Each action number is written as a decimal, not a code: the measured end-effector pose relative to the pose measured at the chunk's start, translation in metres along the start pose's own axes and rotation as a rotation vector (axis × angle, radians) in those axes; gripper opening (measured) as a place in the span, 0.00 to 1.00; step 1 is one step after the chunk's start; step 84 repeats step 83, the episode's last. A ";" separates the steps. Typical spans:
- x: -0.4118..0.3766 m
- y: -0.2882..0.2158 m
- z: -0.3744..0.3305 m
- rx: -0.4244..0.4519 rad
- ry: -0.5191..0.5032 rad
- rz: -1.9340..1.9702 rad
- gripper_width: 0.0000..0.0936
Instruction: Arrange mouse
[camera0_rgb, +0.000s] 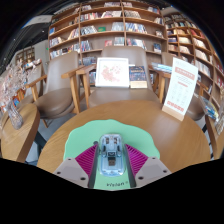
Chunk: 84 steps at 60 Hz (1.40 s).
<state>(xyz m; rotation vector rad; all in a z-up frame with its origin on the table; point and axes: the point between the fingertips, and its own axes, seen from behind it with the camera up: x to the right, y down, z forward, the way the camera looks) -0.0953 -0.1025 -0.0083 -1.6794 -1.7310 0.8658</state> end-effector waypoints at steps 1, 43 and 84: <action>0.000 0.001 0.000 -0.003 0.001 -0.005 0.50; 0.044 0.055 -0.291 0.189 0.039 -0.037 0.90; 0.071 0.112 -0.364 0.227 0.099 -0.067 0.91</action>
